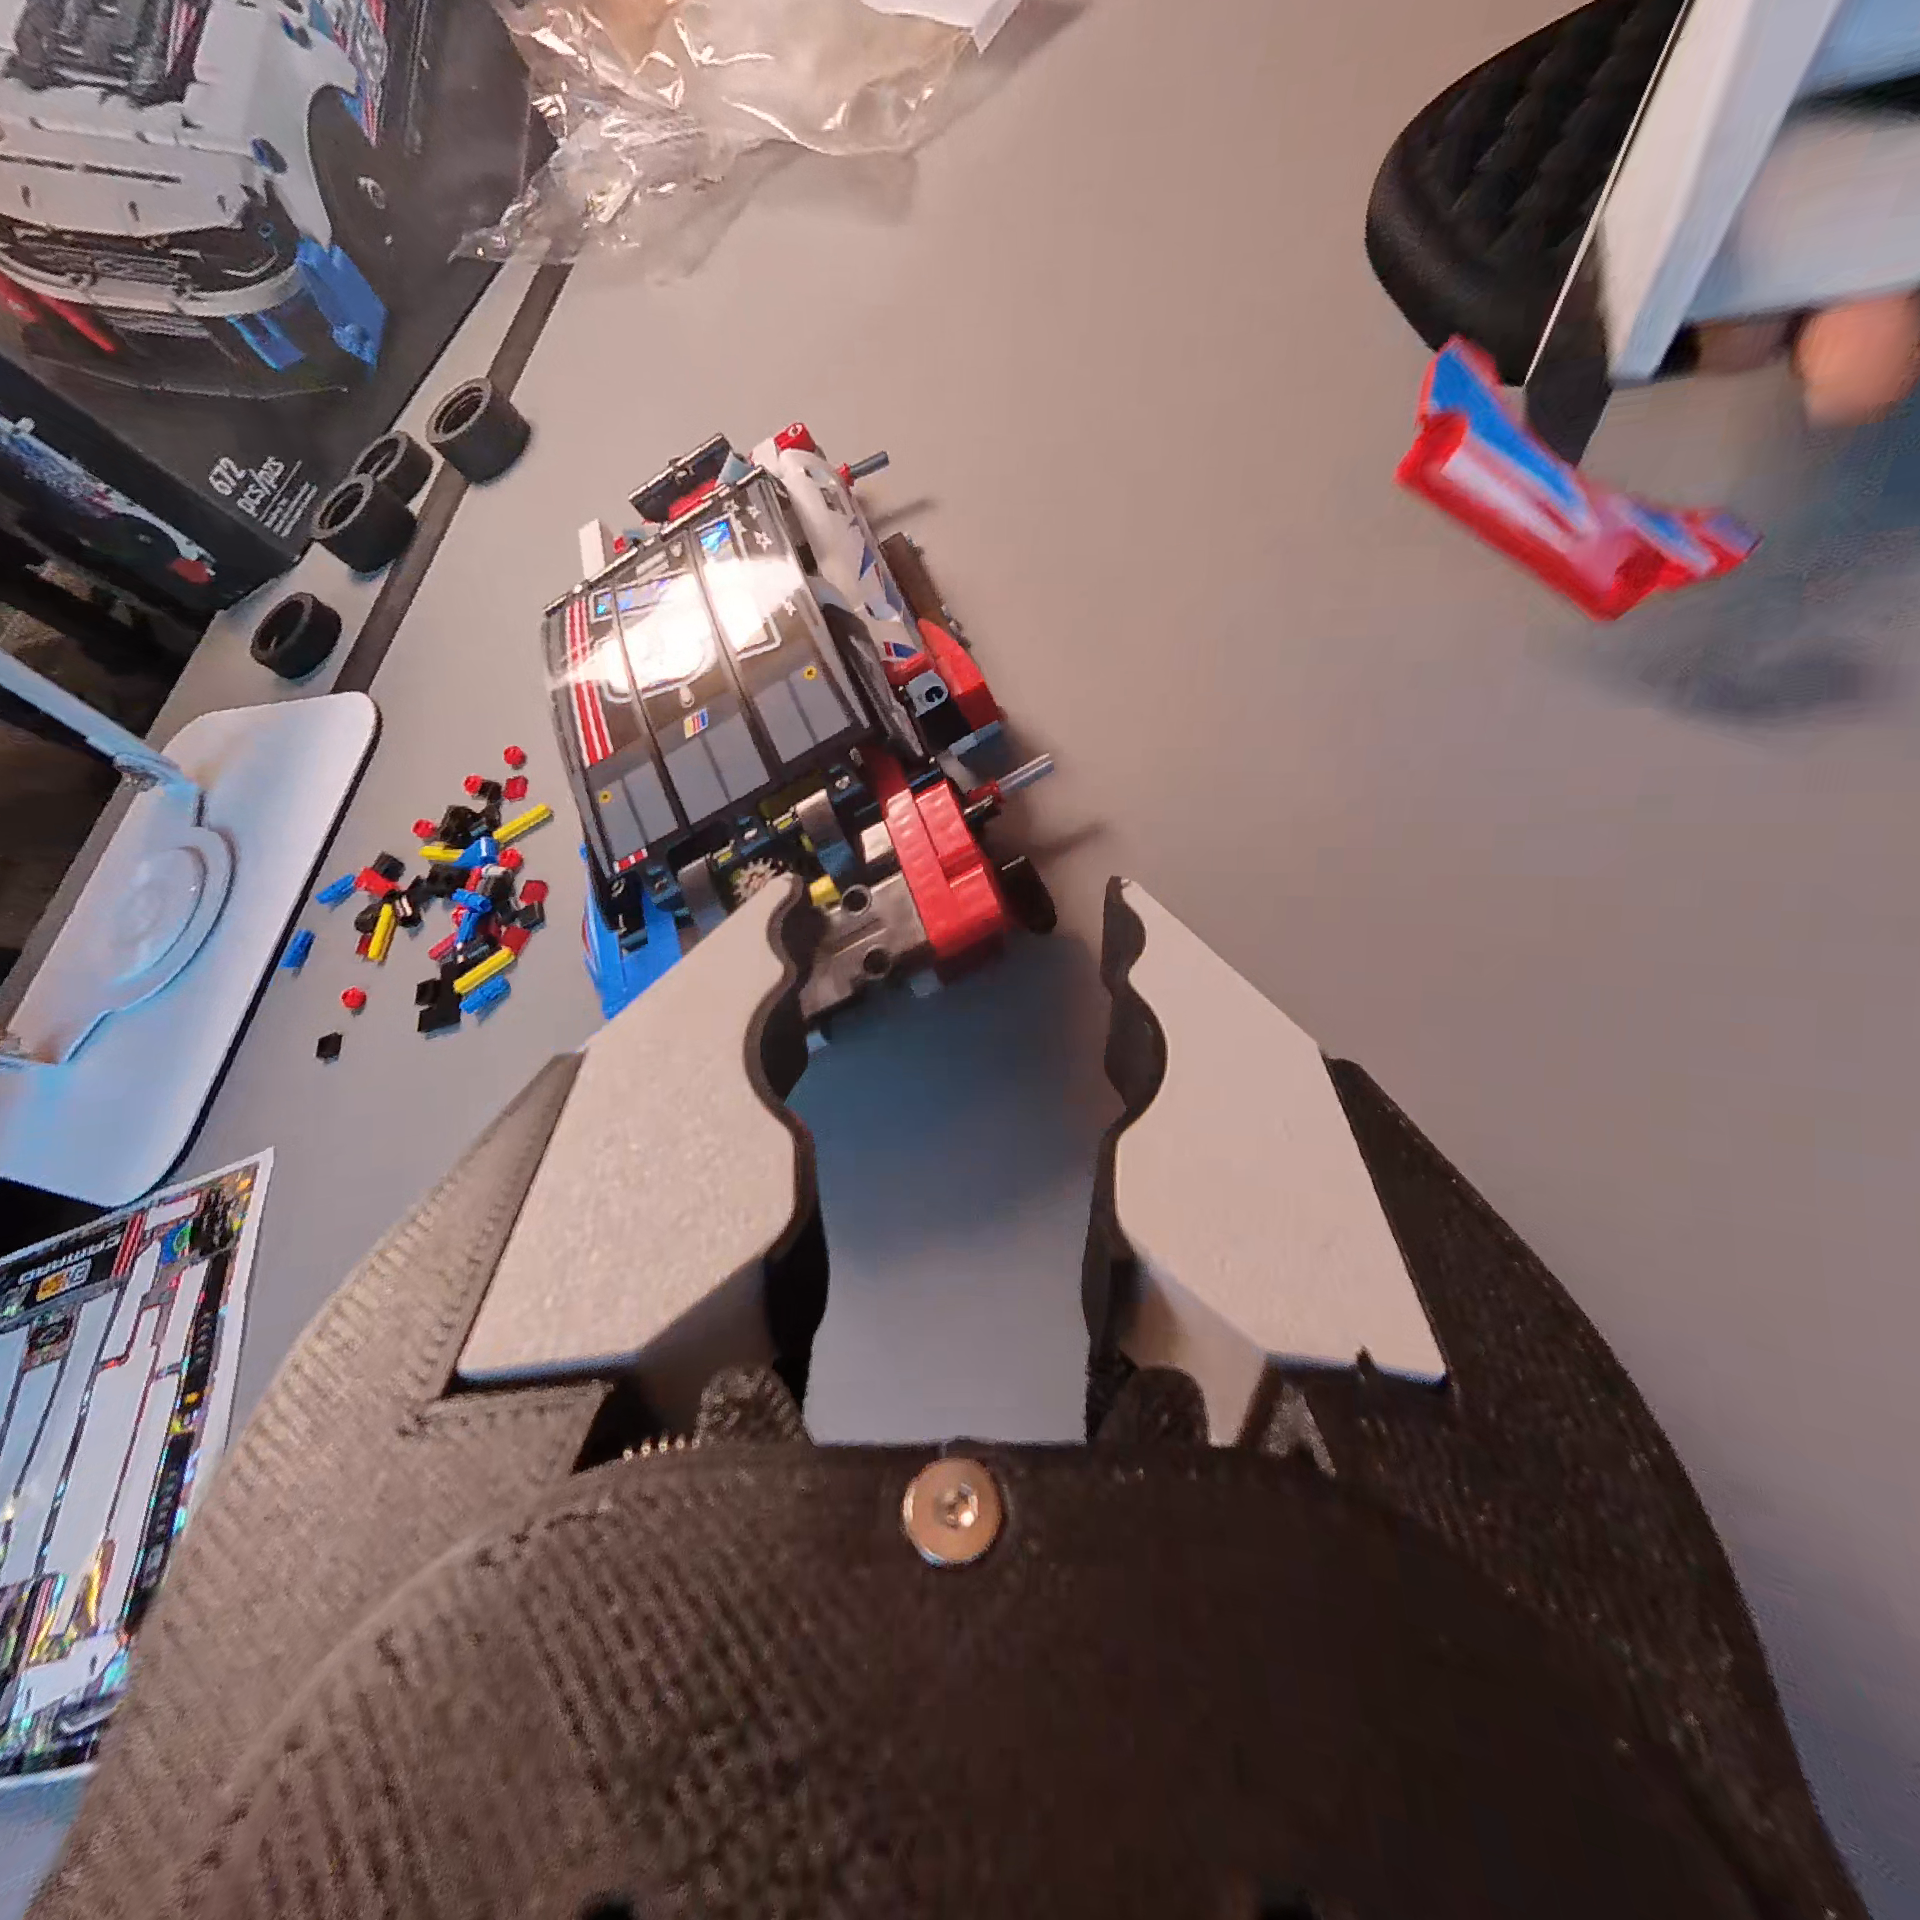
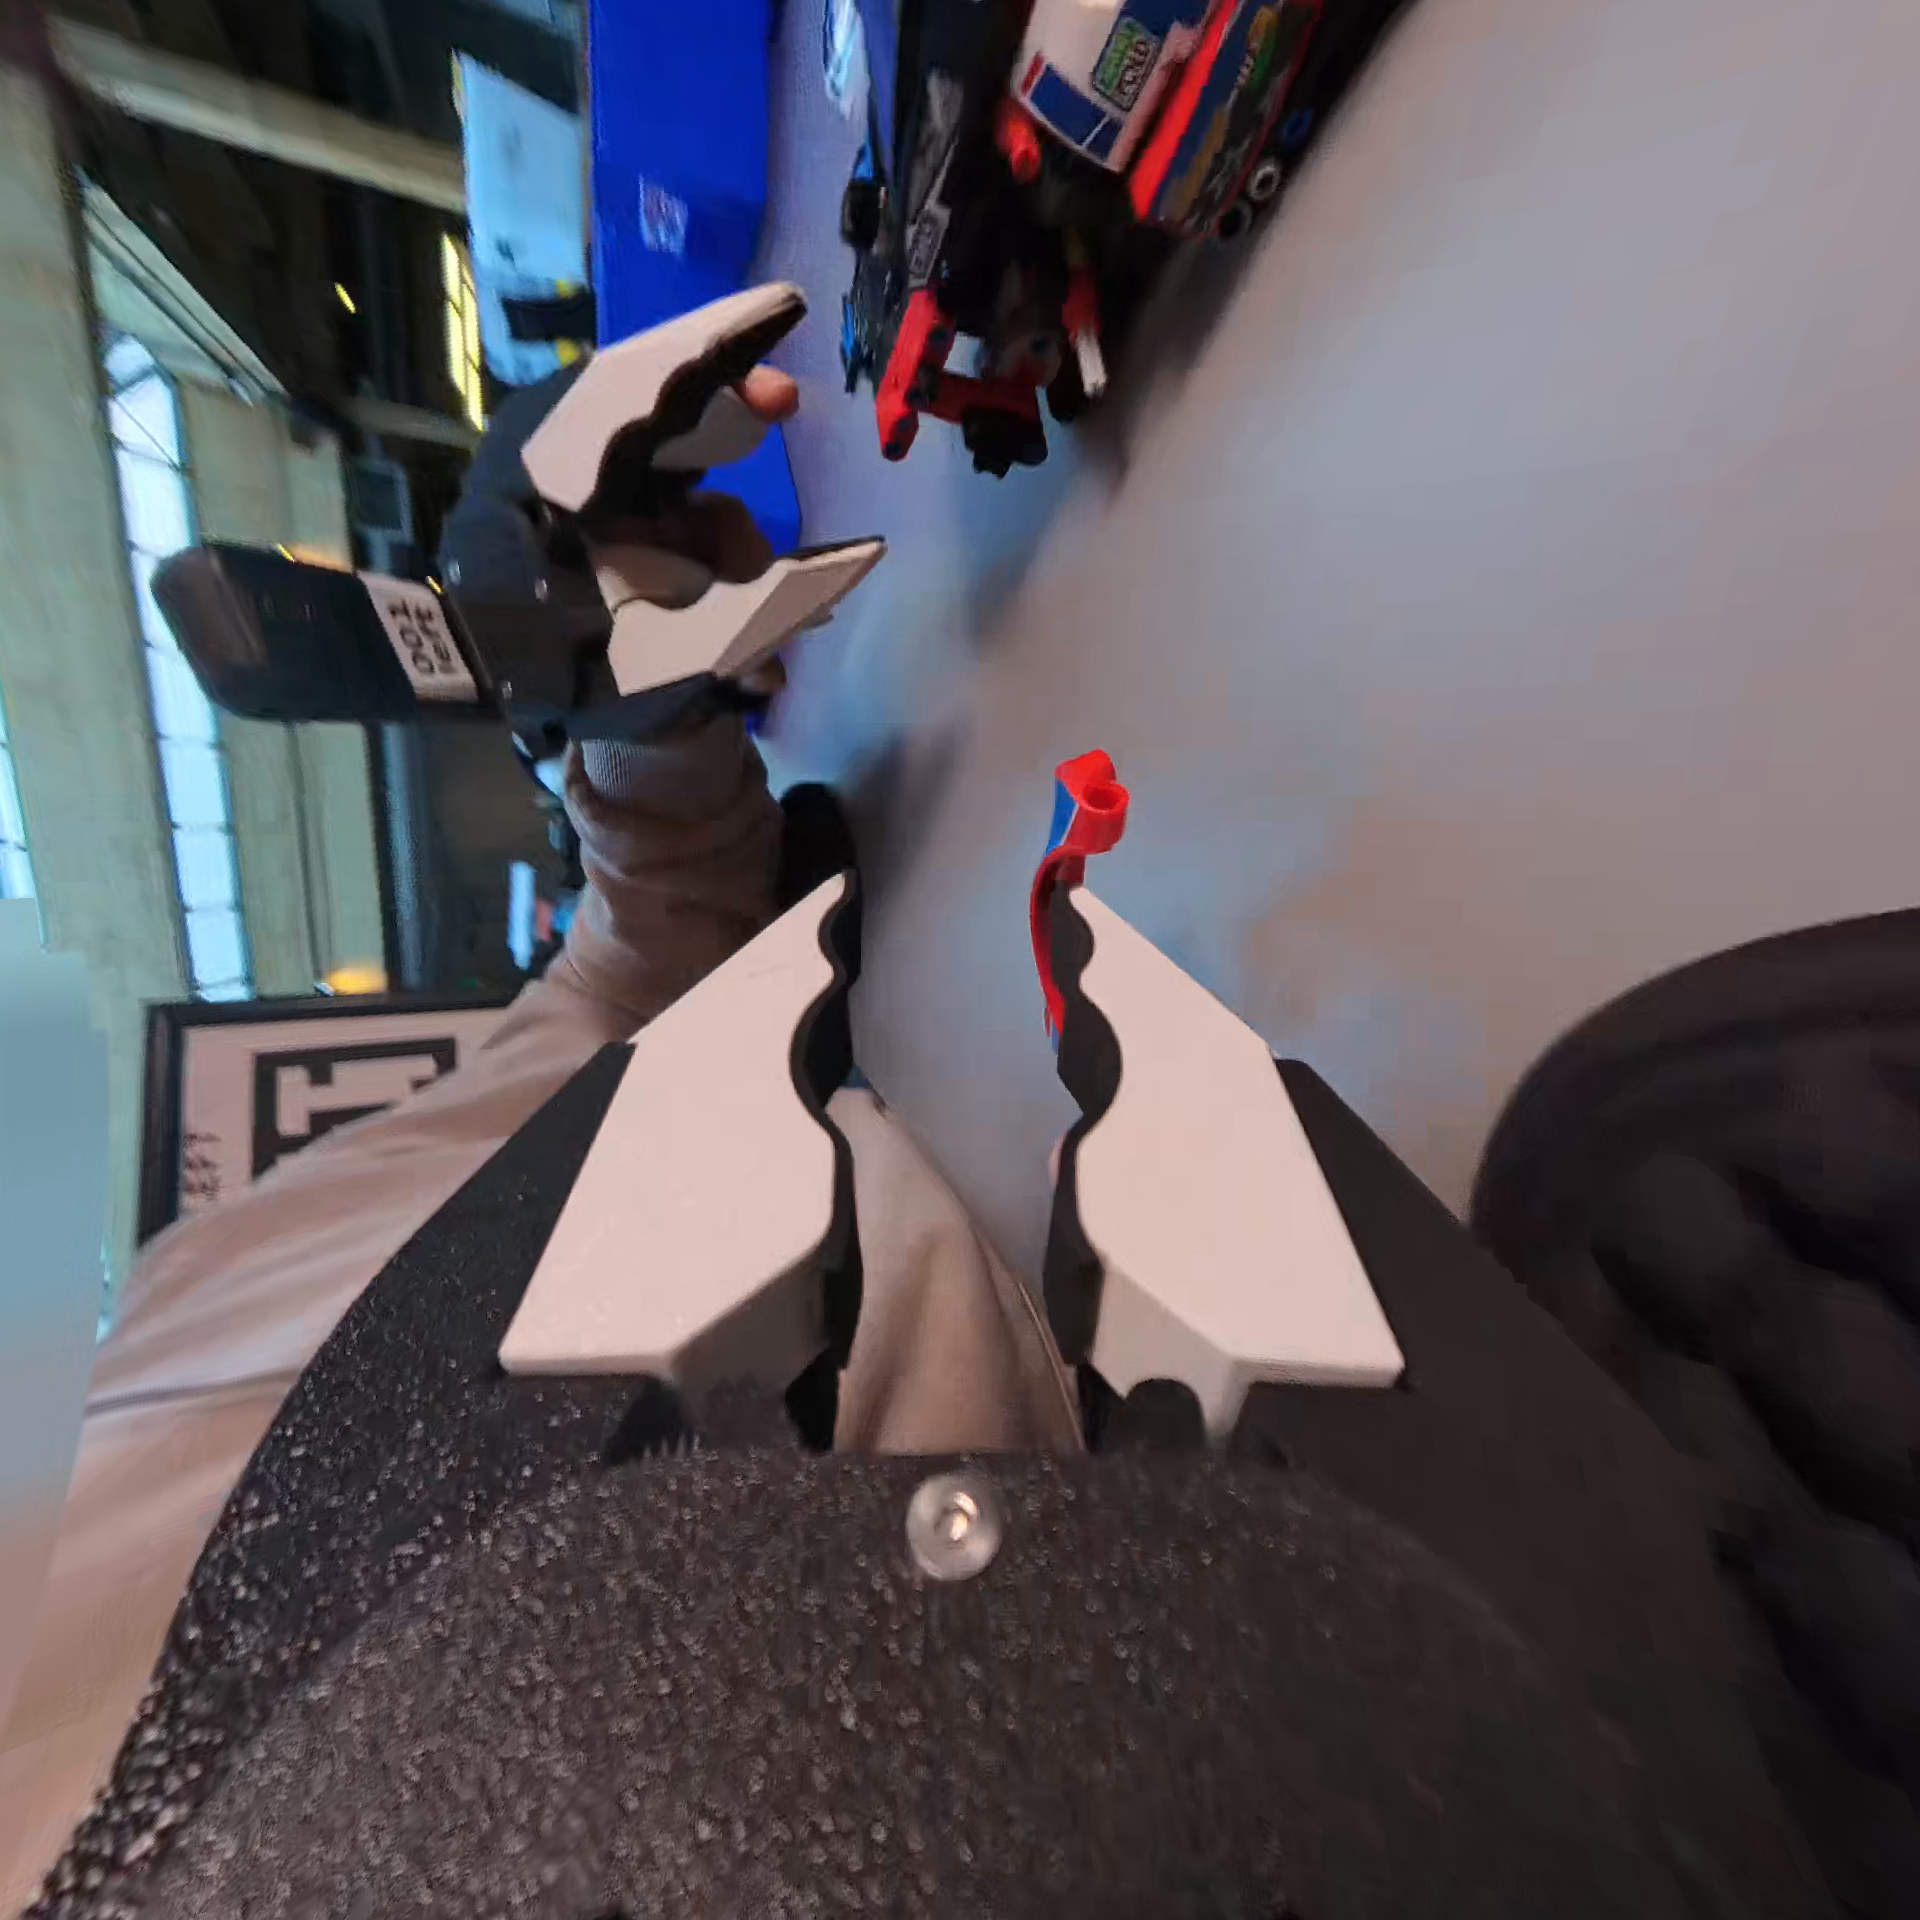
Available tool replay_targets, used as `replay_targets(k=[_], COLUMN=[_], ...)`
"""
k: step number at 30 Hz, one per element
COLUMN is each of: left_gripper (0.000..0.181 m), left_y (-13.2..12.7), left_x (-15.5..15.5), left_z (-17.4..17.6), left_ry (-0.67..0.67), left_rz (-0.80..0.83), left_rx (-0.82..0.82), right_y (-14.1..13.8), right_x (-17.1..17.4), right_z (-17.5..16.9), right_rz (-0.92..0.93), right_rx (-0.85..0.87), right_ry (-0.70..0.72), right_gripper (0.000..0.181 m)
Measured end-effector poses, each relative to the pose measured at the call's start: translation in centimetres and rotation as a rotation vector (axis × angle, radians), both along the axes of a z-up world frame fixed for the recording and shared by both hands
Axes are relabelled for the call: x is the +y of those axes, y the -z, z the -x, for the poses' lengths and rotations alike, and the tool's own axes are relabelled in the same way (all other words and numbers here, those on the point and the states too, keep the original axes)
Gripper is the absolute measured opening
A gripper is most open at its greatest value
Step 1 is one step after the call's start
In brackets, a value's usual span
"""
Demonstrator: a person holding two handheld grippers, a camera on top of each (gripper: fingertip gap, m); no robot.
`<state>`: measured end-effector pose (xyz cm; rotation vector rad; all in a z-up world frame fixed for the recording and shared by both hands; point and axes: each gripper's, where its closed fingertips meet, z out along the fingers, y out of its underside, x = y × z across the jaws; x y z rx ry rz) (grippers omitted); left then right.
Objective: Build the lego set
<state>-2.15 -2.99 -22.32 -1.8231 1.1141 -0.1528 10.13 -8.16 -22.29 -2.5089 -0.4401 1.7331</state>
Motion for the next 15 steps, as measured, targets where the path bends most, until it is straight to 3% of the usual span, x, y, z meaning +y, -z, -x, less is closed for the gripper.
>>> replay_targets(k=[4,11,15], left_gripper=[0.055,0.053,0.053], left_y=[1.0,0.9,0.9], left_x=[0.0,-0.3,-0.2], left_z=[1.0,0.2,0.3], left_ry=[-0.056,-0.077,-0.090], left_rz=[0.014,0.008,0.001], left_rx=[-0.009,-0.035,-0.044], right_y=[-1.6,0.6,0.8], right_x=[4.4,5.5,7.5], right_z=[-2.2,1.7,1.4], right_rz=[-0.228,-0.153,-0.449], right_rx=[-0.104,-0.021,-0.088], right_ry=[-0.114,-0.177,-0.250], right_gripper=[0.034,0.023,0.019])
